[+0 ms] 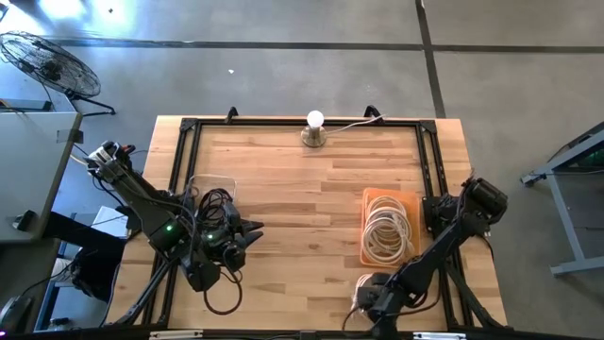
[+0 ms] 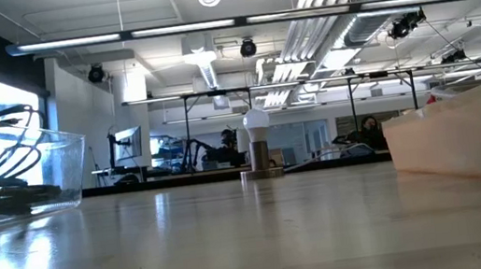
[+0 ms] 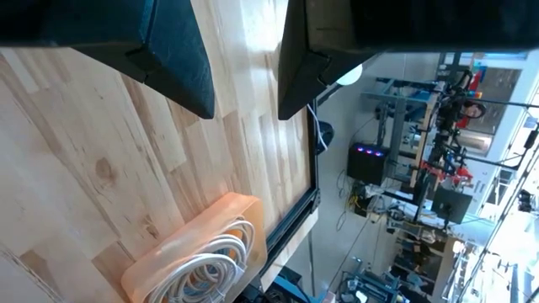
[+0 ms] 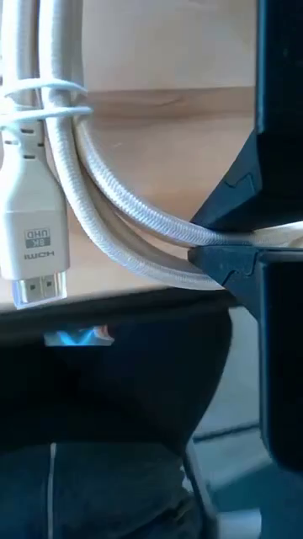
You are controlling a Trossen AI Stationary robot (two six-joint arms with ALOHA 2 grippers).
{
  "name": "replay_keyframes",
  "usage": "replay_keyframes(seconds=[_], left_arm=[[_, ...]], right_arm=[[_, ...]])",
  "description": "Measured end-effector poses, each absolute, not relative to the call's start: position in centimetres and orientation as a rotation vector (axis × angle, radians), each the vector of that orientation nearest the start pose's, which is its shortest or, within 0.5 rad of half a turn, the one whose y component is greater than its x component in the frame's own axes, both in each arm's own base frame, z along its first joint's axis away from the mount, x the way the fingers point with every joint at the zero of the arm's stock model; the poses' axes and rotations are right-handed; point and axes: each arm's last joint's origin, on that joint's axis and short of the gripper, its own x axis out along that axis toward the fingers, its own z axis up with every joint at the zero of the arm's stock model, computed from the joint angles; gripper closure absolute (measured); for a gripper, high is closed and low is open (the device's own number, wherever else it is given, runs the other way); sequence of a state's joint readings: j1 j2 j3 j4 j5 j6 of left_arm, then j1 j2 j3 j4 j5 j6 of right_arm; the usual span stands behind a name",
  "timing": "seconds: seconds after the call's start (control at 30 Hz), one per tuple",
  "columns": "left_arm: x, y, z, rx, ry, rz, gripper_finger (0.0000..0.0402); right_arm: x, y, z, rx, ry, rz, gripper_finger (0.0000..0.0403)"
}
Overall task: Pick & Place USB Port
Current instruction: Put the brown HDMI cable into the orange bin
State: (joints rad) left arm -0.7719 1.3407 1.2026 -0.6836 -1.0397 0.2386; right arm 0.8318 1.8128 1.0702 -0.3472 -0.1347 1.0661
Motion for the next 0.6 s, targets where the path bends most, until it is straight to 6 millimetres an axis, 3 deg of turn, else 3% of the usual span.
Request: replay_keyframes(seconds=[0.17,0.27,0.47,0.6], left_arm=[[20.9,-16.8,32.6,0.88,0.543,0.193,0.0273],[20.9,-16.8,32.6,0.88,0.543,0.193,0.0273],[20.9,-16.8,32.6,0.872,0.542,0.193,0.0273],[20.9,-16.8,32.6,0.87,0.544,0.187,0.0273]], right_arm=[[24.4,27.4,18.8,0.371,1.259,0.284,0.0395],[24.9,27.6,21.3,0.247,1.214,0.245,0.0395],[24.8,25.8,25.9,-0.047,1.15,-0.036,0.0395],[24.5,23.8,27.3,-0.181,1.109,-0.271,0.0395]])
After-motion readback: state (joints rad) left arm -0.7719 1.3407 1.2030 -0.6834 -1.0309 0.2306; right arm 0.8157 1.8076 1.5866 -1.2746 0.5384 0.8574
